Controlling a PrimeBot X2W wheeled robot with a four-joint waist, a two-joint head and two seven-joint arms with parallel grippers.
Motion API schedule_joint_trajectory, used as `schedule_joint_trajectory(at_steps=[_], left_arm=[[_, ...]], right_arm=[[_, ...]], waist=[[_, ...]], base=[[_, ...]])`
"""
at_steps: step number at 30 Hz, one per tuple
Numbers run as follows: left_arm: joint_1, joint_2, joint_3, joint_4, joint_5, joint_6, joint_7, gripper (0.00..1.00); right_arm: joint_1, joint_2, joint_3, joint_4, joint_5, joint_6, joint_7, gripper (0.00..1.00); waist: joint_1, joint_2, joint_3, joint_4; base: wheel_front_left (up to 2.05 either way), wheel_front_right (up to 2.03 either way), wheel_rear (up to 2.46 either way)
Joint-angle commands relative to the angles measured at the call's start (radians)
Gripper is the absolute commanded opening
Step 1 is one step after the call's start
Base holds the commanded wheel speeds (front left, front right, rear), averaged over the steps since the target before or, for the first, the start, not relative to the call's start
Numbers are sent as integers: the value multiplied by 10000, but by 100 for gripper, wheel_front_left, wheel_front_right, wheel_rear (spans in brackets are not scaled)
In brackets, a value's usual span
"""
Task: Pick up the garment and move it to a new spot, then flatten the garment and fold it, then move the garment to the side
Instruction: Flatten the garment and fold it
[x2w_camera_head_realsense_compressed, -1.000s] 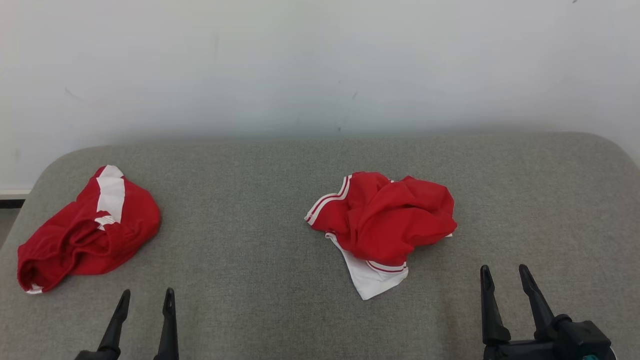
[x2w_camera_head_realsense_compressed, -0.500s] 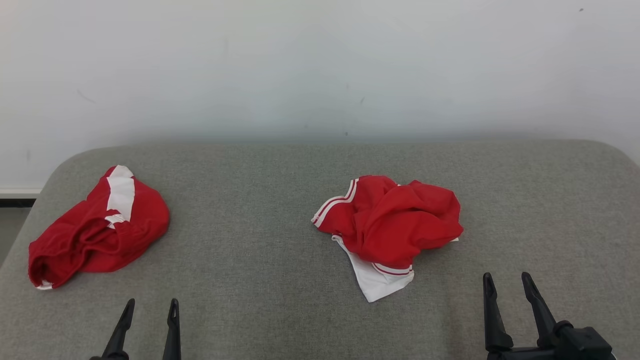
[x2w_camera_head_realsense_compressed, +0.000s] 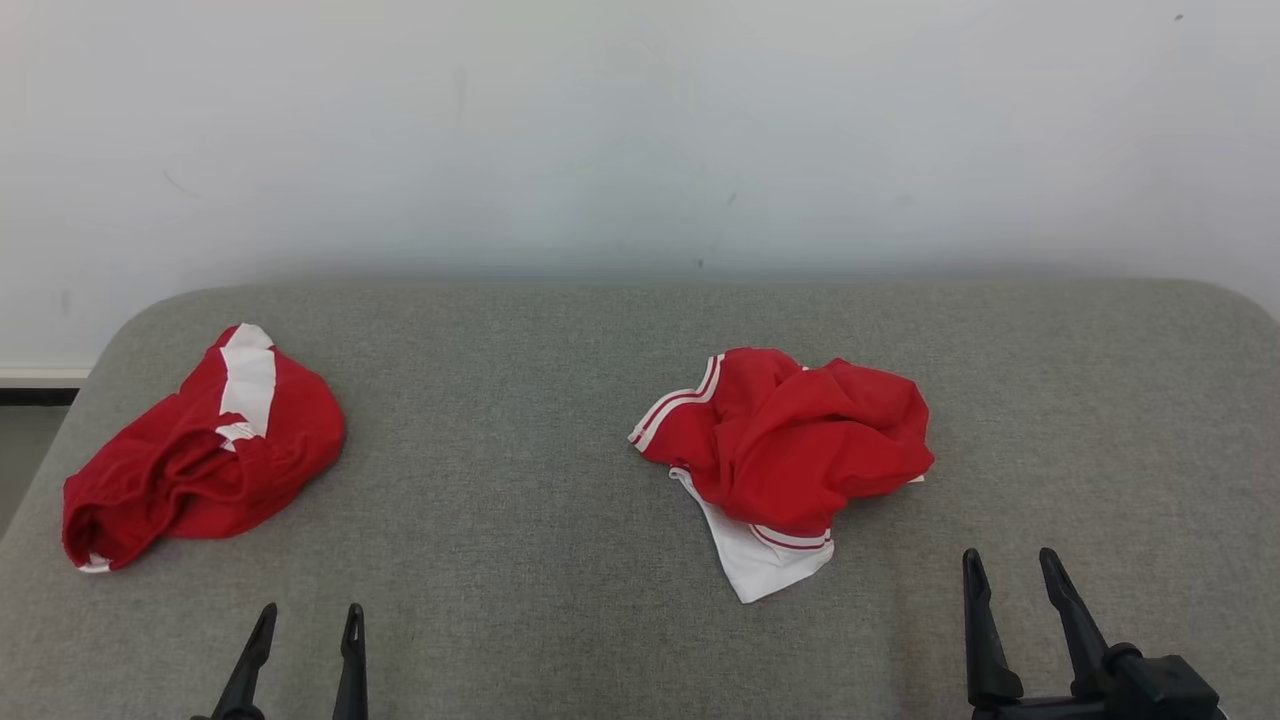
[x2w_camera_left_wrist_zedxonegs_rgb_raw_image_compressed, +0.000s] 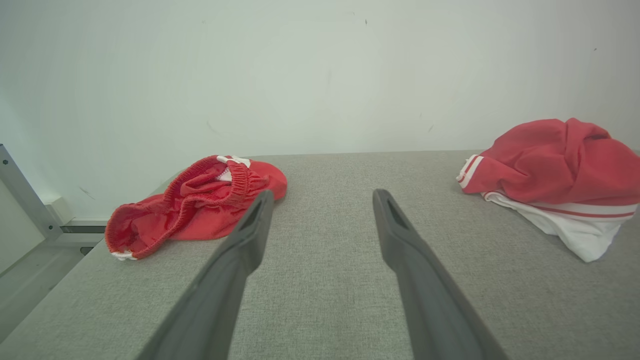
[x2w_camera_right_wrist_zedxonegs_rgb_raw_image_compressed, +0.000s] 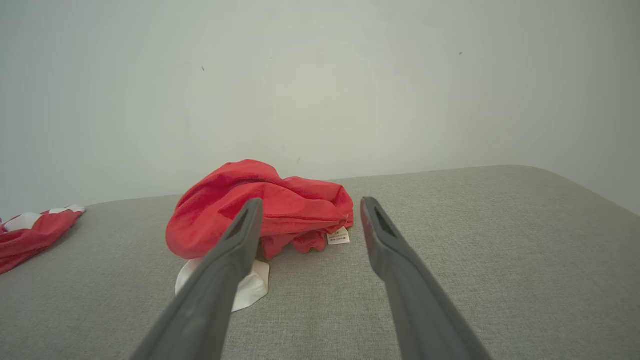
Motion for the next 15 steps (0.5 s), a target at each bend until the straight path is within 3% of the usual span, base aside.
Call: schedule_joint_trajectory(at_steps=[1,15], left_arm=[[65,-32,39,24,72,-57,-37,100],[32,-164,182,102,215,-183,-36,100]], right_arm=[[-7,28,33,17,-12,-22,-9,100],[-24,28,28,46,26,-22,-9,100]], waist=[[0,-1,-1,-12],[0,-1,8,-46]], base=[[0,0,0],[0,0,0]])
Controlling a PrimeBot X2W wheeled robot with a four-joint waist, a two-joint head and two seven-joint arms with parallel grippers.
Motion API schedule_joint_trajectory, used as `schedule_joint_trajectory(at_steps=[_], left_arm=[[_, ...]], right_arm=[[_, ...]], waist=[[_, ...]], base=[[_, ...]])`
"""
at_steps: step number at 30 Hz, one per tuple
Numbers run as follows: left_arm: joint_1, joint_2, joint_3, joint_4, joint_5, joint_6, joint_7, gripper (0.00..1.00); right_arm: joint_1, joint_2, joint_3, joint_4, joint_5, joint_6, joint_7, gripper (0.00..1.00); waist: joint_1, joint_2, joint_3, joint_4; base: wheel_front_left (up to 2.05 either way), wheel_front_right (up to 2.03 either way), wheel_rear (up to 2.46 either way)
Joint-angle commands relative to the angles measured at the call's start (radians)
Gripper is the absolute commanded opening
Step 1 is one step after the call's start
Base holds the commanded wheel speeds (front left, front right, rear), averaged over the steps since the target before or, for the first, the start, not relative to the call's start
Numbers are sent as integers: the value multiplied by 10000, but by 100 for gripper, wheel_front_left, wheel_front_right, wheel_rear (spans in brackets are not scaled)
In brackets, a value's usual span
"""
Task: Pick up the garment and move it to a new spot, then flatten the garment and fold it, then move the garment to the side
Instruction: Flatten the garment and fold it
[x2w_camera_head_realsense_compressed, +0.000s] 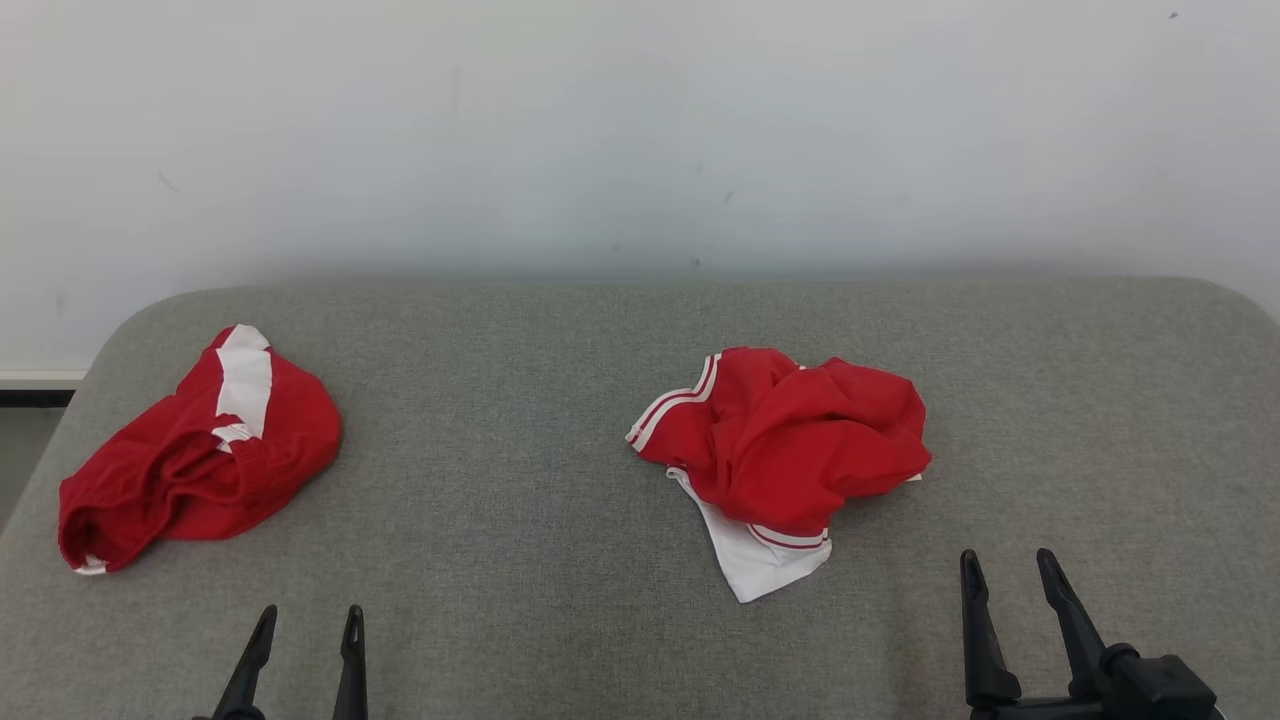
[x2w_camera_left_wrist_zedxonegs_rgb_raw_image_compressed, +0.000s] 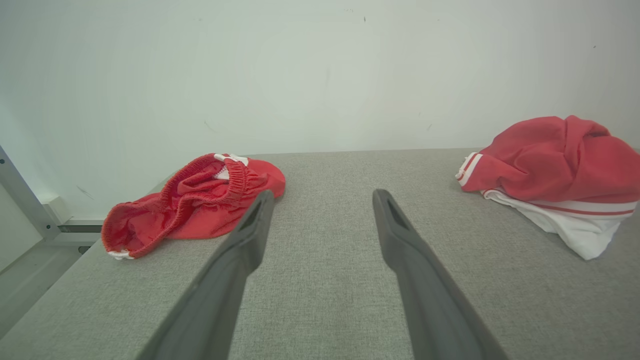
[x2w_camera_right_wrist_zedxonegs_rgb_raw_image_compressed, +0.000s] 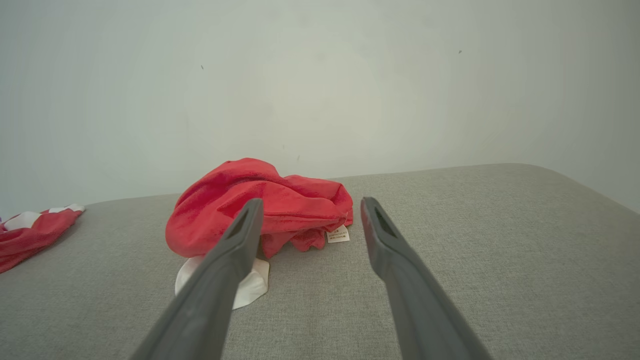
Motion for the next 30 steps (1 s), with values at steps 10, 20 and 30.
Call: schedule_joint_trajectory(at_steps=[10,20,30], left_arm=[[17,-103,116,53,136,-83,-37,100],[11,-160,179,84,210,-137,-37,100],[-240,-299,198,54,243,-127,-37,100]], right_arm=[[19,28,12,-38,15,-22,-9,100],[-9,28,26,-30,27,-22,-9,100],[-36,28,43,-23,16,-22,-9,100]], waist=[[0,0,14,27],[0,0,71,19],[0,0,123,-38]], base=[[0,0,0],[0,0,0],[0,0,0]])
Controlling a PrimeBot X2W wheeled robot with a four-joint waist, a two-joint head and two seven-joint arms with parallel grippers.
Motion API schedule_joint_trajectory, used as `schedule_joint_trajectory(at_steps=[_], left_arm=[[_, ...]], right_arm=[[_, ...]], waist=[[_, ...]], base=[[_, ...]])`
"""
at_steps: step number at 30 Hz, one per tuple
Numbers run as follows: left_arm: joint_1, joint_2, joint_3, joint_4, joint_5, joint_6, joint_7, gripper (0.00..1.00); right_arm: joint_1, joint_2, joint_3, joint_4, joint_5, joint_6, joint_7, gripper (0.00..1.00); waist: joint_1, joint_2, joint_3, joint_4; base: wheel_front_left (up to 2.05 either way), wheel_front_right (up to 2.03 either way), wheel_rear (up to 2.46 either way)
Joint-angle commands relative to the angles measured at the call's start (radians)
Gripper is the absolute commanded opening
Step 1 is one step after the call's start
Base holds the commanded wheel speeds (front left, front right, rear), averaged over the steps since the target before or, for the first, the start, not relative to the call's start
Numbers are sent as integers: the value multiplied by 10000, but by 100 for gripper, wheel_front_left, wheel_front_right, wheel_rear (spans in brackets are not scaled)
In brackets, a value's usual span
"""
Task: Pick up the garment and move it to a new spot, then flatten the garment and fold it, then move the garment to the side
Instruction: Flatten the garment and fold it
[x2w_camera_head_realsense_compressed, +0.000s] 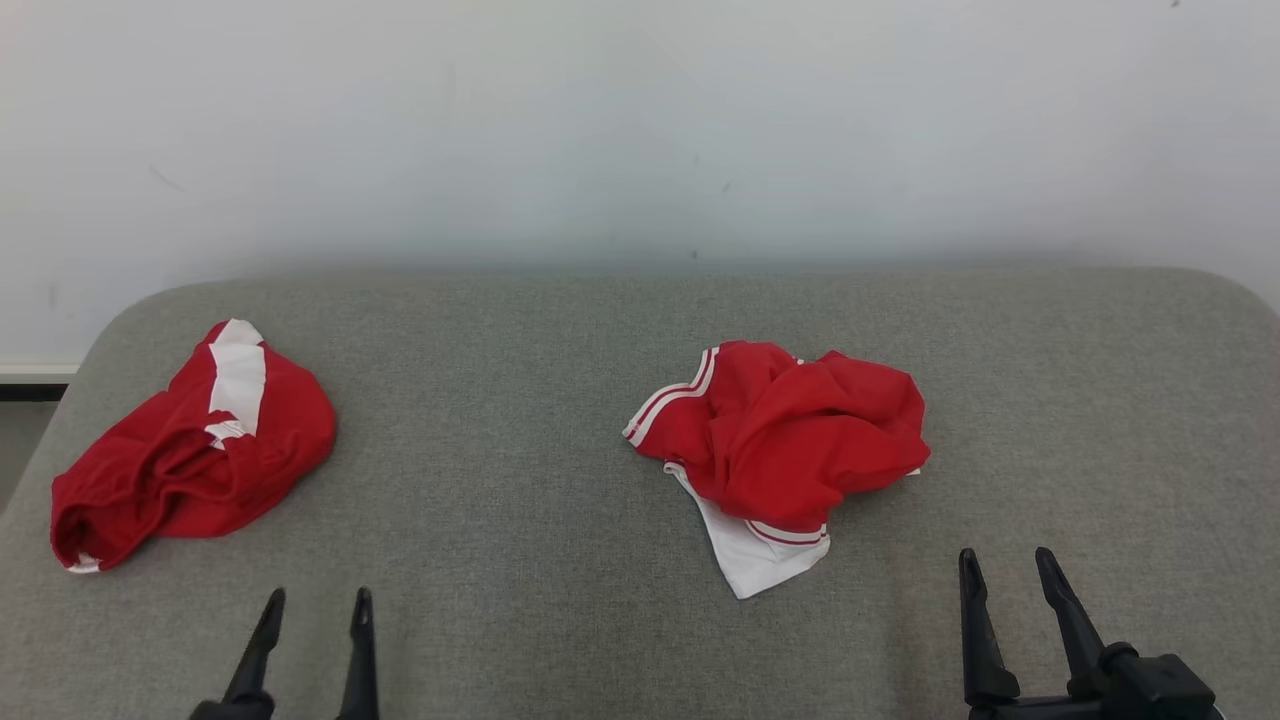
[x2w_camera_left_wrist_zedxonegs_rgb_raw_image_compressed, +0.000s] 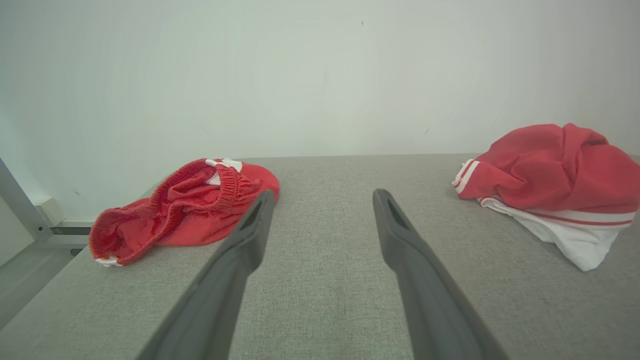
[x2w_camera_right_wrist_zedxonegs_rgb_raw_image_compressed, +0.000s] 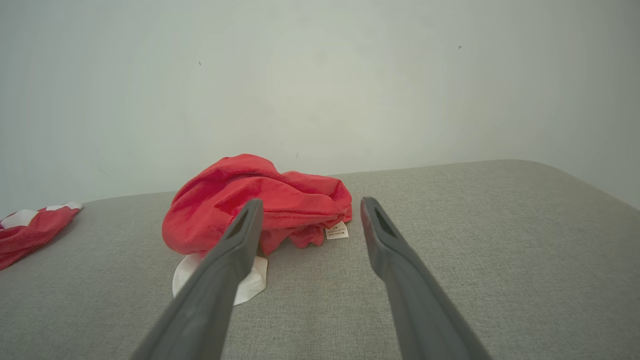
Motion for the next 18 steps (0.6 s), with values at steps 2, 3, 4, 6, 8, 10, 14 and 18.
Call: schedule_joint_trajectory(at_steps=[2,3,4,6,8,10,14,18], left_arm=[[-254,-140,-134,-98,132,-48,-36,100],[-373,-165,-217,-96,155,-114,-37,100],[-536,-191,-321,-44,179,-202,-37,100],[-939,-271,-629,163,211,-413,-36,100],[-1420,-385,-952,414,225,-598,-36,100],[-1905,-486,-1328,722,290,-759,1,100],[-2849,-729,-1934,1416,265,-959,97,100],[-3530,-904,-2404,2181,137,-1067,169,100]], right_arm=[[-26,28,9,-24,3,-22,-9,100],[-33,28,9,-24,0,-22,-8,100],[-44,28,7,-29,-1,-22,-9,100],[-86,28,44,-3,-25,-22,-9,100],[-159,29,120,4,-41,-22,-9,100],[-224,26,160,-9,-20,-22,-9,100],[-490,31,185,25,68,-22,-9,100],[-703,26,192,59,192,-22,-9,100]], waist=[[-1,0,26,-20],[-1,0,46,-32],[-1,0,82,-43],[-1,0,162,-91],[-1,0,254,-185],[-1,0,403,-321],[-1,0,805,-718],[-1,0,1218,-1203]], base=[[0,0,0],[0,0,0],[0,0,0],[0,0,0],[0,0,0],[0,0,0],[0,0,0],[0,0,0]])
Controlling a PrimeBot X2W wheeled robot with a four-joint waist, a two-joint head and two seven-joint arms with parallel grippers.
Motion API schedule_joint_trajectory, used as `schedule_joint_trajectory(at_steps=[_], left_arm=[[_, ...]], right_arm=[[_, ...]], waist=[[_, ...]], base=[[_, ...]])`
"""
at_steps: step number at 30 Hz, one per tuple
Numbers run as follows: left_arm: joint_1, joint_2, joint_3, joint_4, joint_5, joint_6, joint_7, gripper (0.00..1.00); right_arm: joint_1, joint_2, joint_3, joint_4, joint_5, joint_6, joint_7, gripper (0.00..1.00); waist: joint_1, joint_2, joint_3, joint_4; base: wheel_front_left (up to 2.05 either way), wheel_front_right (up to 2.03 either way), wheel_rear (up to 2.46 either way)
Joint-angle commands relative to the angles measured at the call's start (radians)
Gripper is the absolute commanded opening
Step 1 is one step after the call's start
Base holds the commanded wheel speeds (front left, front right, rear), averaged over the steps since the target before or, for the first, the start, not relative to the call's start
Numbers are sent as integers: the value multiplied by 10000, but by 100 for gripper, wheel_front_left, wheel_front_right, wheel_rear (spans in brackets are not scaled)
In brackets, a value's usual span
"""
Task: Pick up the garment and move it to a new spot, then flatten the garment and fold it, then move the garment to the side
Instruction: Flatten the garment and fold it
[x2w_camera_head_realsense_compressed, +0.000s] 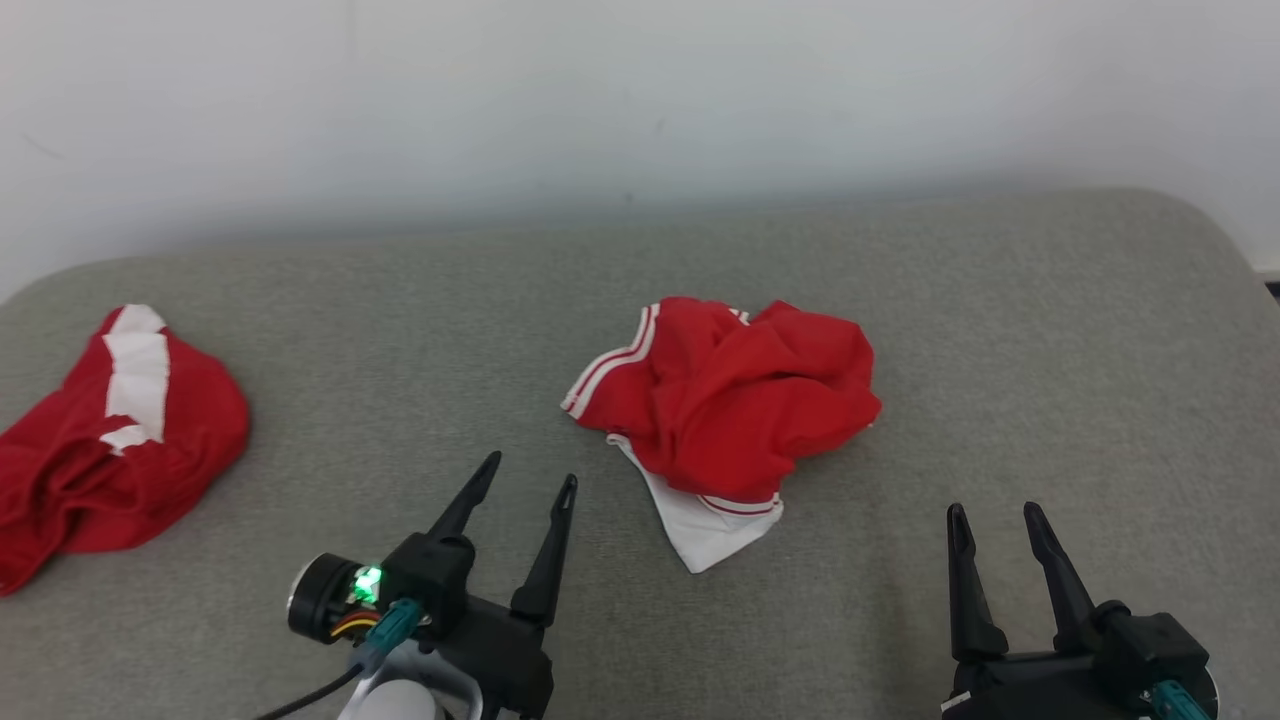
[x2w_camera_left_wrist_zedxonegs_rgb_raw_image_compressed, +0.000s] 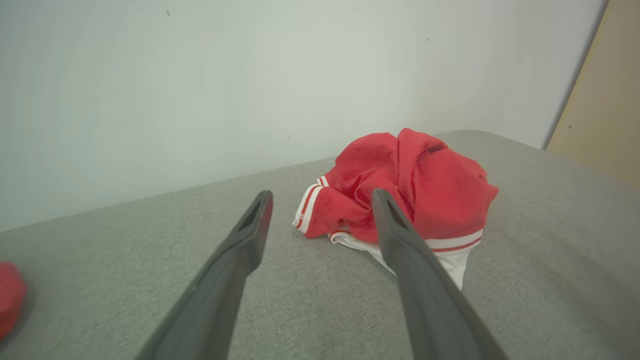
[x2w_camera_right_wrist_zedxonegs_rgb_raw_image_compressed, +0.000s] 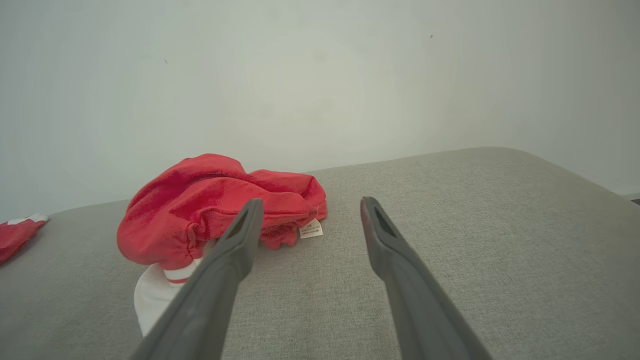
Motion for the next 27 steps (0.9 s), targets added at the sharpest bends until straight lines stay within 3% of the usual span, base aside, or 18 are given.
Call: schedule_joint_trajectory(at_steps=[1,12,22,23,25,27], left_arm=[[-214,-44,-91,201,-96,-69,38,100],[-1470,-199,-1199,2602,-703,-137,226,100],[-2253,-277,-1752,4223,-977,-134,807,100],[-2300,-299,-1825,4308,-1032,-134,798,52],[-2396,-317,-1987,4374,-1119,-135,663,0],[-2449,-331,-2148,4367,-1279,-135,549,0]], right_arm=[[-107,28,8,11,107,-22,-9,100],[-573,29,109,55,485,-22,-9,100],[-702,29,168,110,699,-22,-9,100],[-708,29,165,106,702,-22,-9,100],[-681,31,149,102,698,-22,-9,100],[-605,29,75,104,701,-22,-9,100]], waist=[[-2,-1,503,-545],[-2,-1,1252,-1745],[-2,-1,1399,-2186],[-2,-1,1394,-2203],[-2,-1,1351,-2208],[-2,-1,1273,-2143]], base=[[0,0,0],[0,0,0],[0,0,0],[0,0,0],[0,0,0],[0,0,0]])
